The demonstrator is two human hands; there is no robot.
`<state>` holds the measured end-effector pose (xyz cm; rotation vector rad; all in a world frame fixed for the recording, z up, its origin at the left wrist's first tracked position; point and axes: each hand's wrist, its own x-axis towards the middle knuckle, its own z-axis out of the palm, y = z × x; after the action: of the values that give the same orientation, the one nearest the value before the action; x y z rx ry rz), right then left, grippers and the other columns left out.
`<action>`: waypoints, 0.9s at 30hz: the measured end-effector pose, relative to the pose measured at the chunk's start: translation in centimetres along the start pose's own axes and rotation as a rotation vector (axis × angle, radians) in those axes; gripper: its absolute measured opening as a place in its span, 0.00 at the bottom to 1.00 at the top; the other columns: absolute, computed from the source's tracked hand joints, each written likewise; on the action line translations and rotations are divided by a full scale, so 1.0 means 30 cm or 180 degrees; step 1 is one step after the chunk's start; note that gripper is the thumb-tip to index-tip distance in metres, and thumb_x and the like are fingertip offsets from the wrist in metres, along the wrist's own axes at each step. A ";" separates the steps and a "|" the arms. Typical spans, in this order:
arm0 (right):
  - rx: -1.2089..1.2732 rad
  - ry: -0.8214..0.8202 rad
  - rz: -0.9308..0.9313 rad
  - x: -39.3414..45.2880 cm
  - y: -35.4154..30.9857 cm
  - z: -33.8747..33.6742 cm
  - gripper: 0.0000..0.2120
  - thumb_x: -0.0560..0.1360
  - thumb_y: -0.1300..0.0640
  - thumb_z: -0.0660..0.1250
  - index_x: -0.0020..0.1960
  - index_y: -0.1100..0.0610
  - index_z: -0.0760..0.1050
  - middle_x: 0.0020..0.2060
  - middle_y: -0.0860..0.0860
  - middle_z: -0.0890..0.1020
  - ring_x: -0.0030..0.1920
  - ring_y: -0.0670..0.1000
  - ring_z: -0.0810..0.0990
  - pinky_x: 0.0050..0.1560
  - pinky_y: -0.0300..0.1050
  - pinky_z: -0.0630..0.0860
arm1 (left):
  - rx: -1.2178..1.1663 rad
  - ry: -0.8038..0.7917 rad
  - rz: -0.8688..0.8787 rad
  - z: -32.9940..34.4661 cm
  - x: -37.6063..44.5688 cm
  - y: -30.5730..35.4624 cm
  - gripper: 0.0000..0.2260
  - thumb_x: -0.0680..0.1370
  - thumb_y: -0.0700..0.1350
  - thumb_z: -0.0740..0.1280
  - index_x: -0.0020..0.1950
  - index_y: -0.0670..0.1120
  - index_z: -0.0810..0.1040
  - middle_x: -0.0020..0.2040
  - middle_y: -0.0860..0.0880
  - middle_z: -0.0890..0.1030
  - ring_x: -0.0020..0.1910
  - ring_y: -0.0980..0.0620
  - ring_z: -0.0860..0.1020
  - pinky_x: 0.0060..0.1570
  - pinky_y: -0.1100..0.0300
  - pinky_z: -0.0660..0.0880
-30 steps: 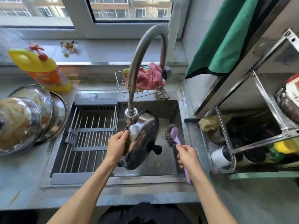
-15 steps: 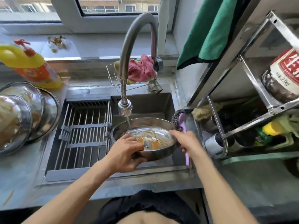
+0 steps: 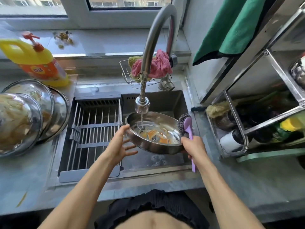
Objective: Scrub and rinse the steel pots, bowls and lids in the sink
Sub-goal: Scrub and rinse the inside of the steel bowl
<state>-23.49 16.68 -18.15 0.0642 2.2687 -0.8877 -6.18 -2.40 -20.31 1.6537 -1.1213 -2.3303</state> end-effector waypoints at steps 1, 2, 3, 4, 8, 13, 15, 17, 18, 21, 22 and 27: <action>-0.0038 -0.0017 -0.0049 -0.005 0.001 0.007 0.11 0.71 0.55 0.63 0.49 0.61 0.77 0.28 0.52 0.71 0.23 0.52 0.67 0.26 0.39 0.65 | -0.0186 -0.0088 -0.0240 0.002 0.001 0.020 0.23 0.79 0.58 0.66 0.70 0.48 0.71 0.64 0.38 0.77 0.58 0.37 0.81 0.48 0.42 0.82; -0.0103 -0.0024 -0.0100 -0.009 0.001 0.012 0.12 0.71 0.55 0.64 0.48 0.61 0.77 0.28 0.52 0.72 0.24 0.52 0.68 0.26 0.39 0.66 | -0.0154 -0.0114 -0.0331 0.004 0.003 0.039 0.21 0.79 0.58 0.67 0.66 0.47 0.73 0.60 0.37 0.79 0.54 0.38 0.82 0.44 0.43 0.82; -0.0201 -0.0040 -0.0147 -0.015 0.003 0.013 0.12 0.70 0.54 0.64 0.48 0.61 0.77 0.28 0.52 0.73 0.24 0.52 0.69 0.25 0.39 0.66 | 0.0012 -0.0067 -0.0300 0.008 0.009 0.050 0.18 0.79 0.56 0.67 0.64 0.47 0.74 0.58 0.38 0.80 0.52 0.39 0.82 0.41 0.43 0.82; -0.0325 -0.0072 -0.0176 -0.018 0.003 0.013 0.12 0.71 0.53 0.64 0.47 0.61 0.77 0.29 0.52 0.74 0.24 0.52 0.70 0.25 0.39 0.66 | 0.0258 -0.0004 -0.0222 0.011 0.020 0.058 0.14 0.80 0.52 0.66 0.63 0.47 0.74 0.57 0.40 0.80 0.50 0.41 0.82 0.39 0.43 0.82; -0.1326 -0.0171 -0.0400 -0.019 -0.022 -0.031 0.15 0.73 0.46 0.62 0.46 0.59 0.76 0.37 0.54 0.78 0.35 0.55 0.76 0.32 0.43 0.69 | 0.0607 0.0188 -0.0093 -0.005 0.030 0.049 0.10 0.76 0.36 0.60 0.55 0.45 0.73 0.47 0.41 0.76 0.41 0.44 0.77 0.34 0.45 0.81; -0.2315 -0.0005 -0.0955 -0.007 -0.121 -0.029 0.06 0.75 0.62 0.63 0.51 0.60 0.73 0.41 0.55 0.75 0.39 0.57 0.74 0.34 0.46 0.67 | 0.1037 0.0038 0.0154 0.004 -0.004 0.058 0.20 0.74 0.34 0.58 0.61 0.53 0.73 0.43 0.41 0.78 0.36 0.45 0.78 0.31 0.50 0.80; -0.2367 -0.0150 -0.1044 0.020 -0.161 0.027 0.12 0.76 0.65 0.61 0.58 0.62 0.74 0.45 0.55 0.75 0.38 0.55 0.75 0.33 0.45 0.69 | 0.1179 -0.0095 0.0252 0.013 -0.011 0.059 0.22 0.74 0.35 0.58 0.64 0.55 0.73 0.43 0.41 0.79 0.35 0.45 0.79 0.33 0.47 0.81; -0.2504 -0.0297 -0.1096 0.044 -0.191 0.076 0.15 0.77 0.65 0.59 0.63 0.61 0.74 0.55 0.58 0.77 0.44 0.58 0.78 0.39 0.47 0.72 | 0.1214 -0.0187 0.0315 0.019 -0.012 0.063 0.23 0.76 0.36 0.58 0.66 0.58 0.72 0.47 0.41 0.80 0.37 0.43 0.81 0.36 0.43 0.83; -0.2576 -0.0372 -0.1181 0.067 -0.192 0.098 0.16 0.77 0.65 0.58 0.64 0.60 0.74 0.58 0.59 0.77 0.49 0.60 0.80 0.43 0.48 0.74 | 0.1195 -0.0200 0.0331 0.021 -0.016 0.066 0.23 0.76 0.36 0.58 0.66 0.58 0.72 0.48 0.41 0.81 0.38 0.43 0.81 0.36 0.44 0.82; -0.2665 -0.0501 -0.1386 0.113 -0.179 0.134 0.19 0.76 0.63 0.58 0.64 0.55 0.76 0.58 0.59 0.79 0.54 0.62 0.79 0.51 0.50 0.76 | 0.1092 -0.0196 0.0350 0.021 -0.027 0.082 0.24 0.77 0.35 0.58 0.66 0.59 0.72 0.48 0.41 0.82 0.37 0.44 0.83 0.34 0.48 0.81; -0.2587 -0.0554 -0.1408 0.124 -0.175 0.148 0.19 0.76 0.62 0.57 0.63 0.53 0.77 0.56 0.59 0.80 0.52 0.62 0.79 0.49 0.49 0.75 | 0.1093 -0.0191 0.0368 0.020 -0.027 0.084 0.24 0.76 0.35 0.58 0.65 0.59 0.72 0.48 0.41 0.82 0.37 0.45 0.83 0.34 0.48 0.81; -0.2121 -0.1161 -0.1850 0.042 -0.181 0.267 0.15 0.80 0.59 0.57 0.58 0.48 0.79 0.44 0.53 0.83 0.37 0.52 0.79 0.35 0.45 0.73 | 0.1122 -0.0017 0.0408 0.043 -0.018 0.090 0.25 0.72 0.34 0.59 0.65 0.53 0.75 0.45 0.41 0.80 0.34 0.44 0.81 0.30 0.49 0.80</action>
<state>-21.27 7.34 -20.01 -1.0075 2.1319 -0.3183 -7.95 -3.47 -18.09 1.6141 -1.6649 -2.1536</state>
